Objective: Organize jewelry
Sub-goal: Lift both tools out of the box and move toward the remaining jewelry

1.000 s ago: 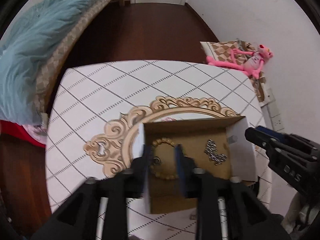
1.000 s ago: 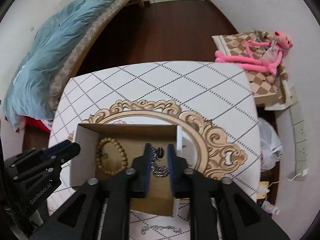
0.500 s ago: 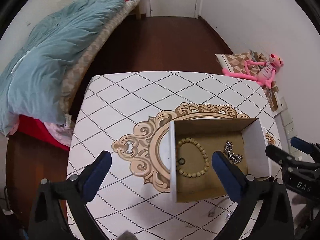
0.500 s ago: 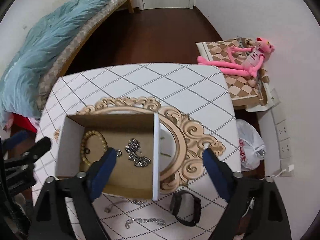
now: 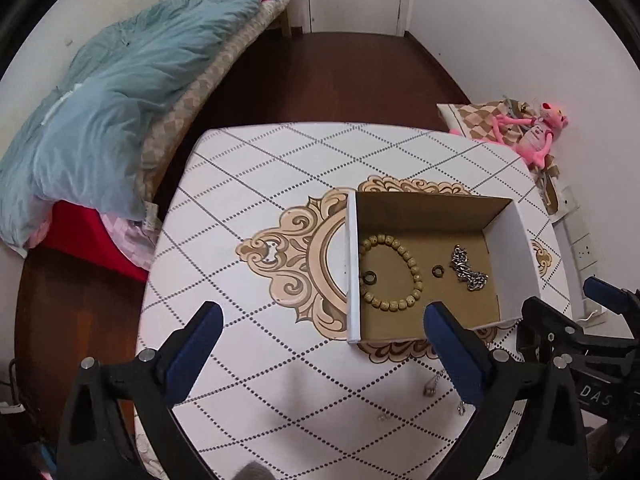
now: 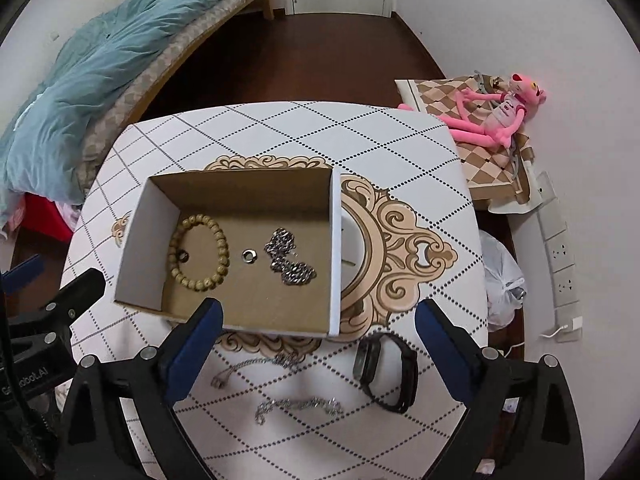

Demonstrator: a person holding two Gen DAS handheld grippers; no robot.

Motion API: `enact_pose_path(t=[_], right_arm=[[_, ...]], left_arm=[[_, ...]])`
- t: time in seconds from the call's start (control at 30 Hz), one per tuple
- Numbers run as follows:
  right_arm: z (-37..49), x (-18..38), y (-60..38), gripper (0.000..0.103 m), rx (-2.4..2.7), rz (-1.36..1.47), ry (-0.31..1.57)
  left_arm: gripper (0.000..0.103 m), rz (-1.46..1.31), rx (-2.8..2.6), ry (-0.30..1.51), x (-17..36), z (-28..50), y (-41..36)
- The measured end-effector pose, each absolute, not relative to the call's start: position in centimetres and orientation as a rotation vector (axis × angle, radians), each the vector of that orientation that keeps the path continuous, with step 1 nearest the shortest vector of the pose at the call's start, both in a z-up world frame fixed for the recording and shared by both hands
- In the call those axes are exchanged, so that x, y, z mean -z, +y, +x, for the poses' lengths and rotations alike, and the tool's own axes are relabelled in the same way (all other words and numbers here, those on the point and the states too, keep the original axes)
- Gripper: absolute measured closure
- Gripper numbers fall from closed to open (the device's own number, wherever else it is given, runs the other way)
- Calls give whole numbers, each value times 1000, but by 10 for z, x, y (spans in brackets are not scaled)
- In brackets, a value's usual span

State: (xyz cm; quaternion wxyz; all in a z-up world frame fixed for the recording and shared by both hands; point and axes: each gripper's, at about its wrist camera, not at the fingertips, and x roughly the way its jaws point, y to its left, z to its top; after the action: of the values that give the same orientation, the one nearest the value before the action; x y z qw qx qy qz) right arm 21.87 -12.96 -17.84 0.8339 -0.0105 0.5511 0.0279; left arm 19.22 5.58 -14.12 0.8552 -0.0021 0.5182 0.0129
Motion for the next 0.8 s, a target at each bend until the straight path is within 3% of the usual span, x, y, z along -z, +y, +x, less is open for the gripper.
enact_pose_path(t=[0.8], right_arm=[[120, 80, -133, 5, -46, 12, 981]], left_arm=[[0, -19, -59, 942, 68, 110, 56]])
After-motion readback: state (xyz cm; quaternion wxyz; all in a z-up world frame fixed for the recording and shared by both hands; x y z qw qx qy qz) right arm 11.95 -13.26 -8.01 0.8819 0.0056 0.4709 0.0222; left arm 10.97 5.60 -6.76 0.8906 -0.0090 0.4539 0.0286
